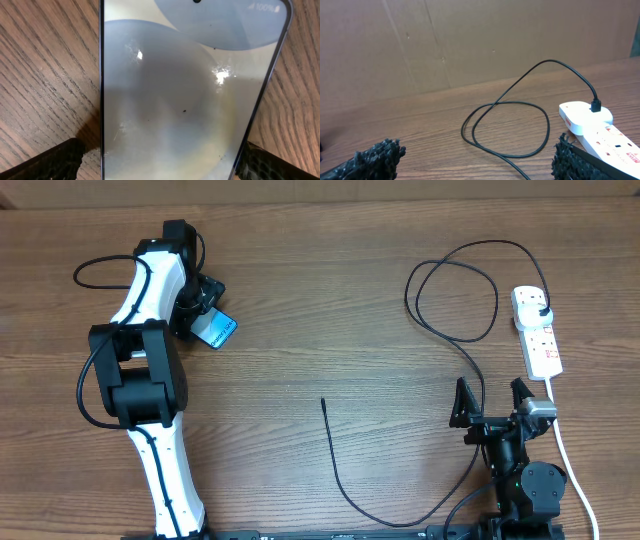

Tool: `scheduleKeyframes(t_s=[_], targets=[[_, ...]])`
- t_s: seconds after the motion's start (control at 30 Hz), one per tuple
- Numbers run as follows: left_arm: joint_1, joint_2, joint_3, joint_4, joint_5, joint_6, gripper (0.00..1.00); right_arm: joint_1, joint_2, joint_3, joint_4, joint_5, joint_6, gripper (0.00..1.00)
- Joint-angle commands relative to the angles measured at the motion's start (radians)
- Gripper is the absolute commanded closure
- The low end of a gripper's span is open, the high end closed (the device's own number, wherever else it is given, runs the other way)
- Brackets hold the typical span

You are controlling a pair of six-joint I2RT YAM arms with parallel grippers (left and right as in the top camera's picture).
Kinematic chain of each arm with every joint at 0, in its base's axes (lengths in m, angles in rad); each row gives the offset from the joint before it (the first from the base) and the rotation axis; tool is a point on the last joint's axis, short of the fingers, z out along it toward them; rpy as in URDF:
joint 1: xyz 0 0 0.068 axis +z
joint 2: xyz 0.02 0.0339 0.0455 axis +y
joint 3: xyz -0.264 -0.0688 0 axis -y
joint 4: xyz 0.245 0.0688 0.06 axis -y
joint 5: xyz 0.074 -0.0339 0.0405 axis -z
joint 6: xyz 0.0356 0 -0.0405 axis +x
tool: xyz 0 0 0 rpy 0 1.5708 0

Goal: Plug charger to phone and switch on socket

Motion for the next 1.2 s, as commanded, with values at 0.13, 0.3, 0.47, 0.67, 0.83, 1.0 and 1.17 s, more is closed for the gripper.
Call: scheduleKeyframes(t_s=[0.13,0.3,0.47,0.67,0.83,1.0,1.17], targets=[[0.006,0.064,-0.017,-0.008,-0.06,0.008,0.0,0.0,-0.011,-0.011,0.006,0.013,-0.004,0.0],[0.006,0.064,-0.017,-0.008,-0.06,0.008,0.02,0.0,-0.011,-0.011,0.006,0.013,-0.004,0.0],[0.006,0.064,-0.017,-0.01,-0.059,0.008,0.06,0.0,-0.011,-0.011,0.006,0.013,-0.004,0.0],[0.006,0.064,-0.017,-0.012,-0.059,0.008,0.14,0.0,-0.011,-0.011,0.006,0.013,-0.004,0.0],[0.006,0.064,-0.017,-0.013,-0.059,0.008,0.19,0.0,-0.011,-0.011,0.006,0.013,-0.004,0.0],[0.006,0.064,-0.017,-0.012,-0.058,0.008,0.22,0.0,-0.011,-0.011,0.006,0.013,-0.004,0.0],[0.006,0.064,-0.017,-0.013,-0.058,0.008,0.24,0.0,-0.011,-0.011,0.006,0.013,-0.004,0.0]])
